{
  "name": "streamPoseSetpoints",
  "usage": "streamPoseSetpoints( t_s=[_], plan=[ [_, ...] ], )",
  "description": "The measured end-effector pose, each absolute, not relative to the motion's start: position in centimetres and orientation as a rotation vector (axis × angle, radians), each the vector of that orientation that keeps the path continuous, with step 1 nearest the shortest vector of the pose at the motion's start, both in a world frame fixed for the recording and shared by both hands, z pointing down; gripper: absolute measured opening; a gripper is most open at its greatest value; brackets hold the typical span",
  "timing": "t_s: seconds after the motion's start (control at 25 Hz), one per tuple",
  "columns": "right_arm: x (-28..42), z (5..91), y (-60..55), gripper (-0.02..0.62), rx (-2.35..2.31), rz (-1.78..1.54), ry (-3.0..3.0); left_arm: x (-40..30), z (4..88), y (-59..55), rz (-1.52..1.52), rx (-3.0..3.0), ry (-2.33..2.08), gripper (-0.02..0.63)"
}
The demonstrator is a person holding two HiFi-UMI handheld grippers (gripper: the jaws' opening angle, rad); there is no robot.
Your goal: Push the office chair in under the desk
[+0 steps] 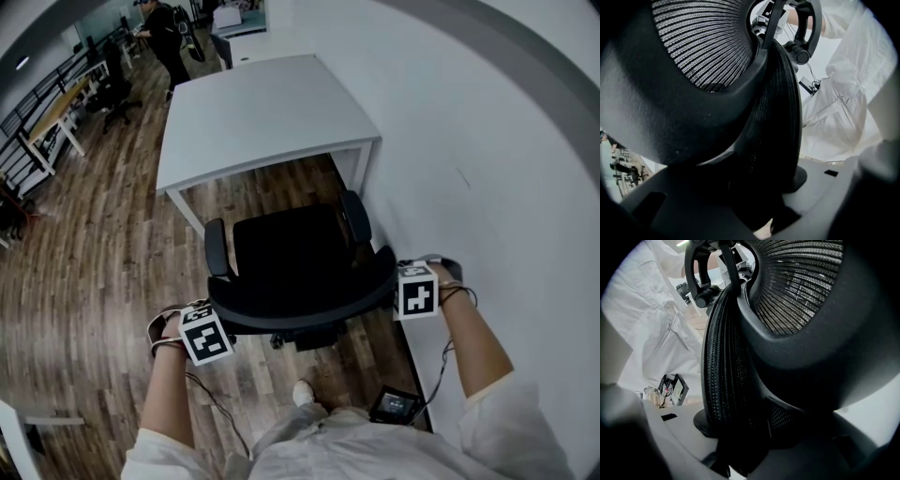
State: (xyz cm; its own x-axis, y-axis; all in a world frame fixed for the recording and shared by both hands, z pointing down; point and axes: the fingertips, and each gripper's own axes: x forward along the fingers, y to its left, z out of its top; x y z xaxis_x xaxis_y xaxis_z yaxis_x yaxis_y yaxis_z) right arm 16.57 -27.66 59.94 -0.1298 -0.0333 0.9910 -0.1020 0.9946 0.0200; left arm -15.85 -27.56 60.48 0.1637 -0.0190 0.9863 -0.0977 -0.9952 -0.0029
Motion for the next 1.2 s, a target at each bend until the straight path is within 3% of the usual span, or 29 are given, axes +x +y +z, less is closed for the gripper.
streamPoseSetpoints(
  t_s=[1.2],
  plan=[
    [12.6, 58.7, -38.4, 0.219, 0.1, -0.018, -1.735, -20.7, 61.5, -37.1, 2.053, 2.253, -0.147, 0.215]
  ],
)
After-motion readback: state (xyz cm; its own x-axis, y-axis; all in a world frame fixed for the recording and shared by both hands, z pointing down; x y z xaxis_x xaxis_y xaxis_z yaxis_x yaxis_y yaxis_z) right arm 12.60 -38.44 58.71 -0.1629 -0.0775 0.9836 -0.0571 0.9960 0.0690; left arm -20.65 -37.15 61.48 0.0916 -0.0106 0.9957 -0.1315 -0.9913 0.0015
